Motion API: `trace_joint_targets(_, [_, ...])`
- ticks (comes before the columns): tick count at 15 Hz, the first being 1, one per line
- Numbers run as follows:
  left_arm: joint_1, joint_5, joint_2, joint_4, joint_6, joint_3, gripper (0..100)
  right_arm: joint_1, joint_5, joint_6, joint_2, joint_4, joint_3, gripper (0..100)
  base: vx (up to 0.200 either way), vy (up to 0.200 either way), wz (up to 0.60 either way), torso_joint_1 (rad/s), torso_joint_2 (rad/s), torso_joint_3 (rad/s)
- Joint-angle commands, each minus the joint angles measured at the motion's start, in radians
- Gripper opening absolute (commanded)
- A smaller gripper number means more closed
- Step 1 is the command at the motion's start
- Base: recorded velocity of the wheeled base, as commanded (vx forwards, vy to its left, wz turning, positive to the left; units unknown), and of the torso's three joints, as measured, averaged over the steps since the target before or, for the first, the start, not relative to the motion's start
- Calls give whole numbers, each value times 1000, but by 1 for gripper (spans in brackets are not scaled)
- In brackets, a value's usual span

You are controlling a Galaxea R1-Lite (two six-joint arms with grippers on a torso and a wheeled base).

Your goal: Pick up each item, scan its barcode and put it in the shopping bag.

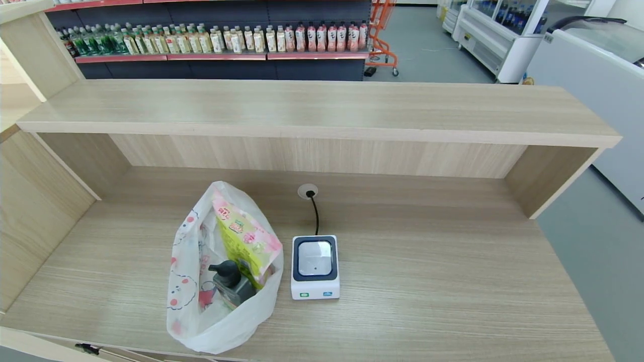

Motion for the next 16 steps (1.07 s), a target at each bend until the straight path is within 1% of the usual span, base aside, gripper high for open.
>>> trace_joint_targets(1, [2,0,0,0,1,0,100,2,1,0,2,0,0,0,0,0,0,0,0,0])
trace_joint_targets(13, [2,0,0,0,1,0,100,2,1,0,2,0,0,0,0,0,0,0,0,0])
trace_joint_targets(16, [2,0,0,0,0,0,100,2,1,0,2,0,0,0,0,200,0,-2,-1,1])
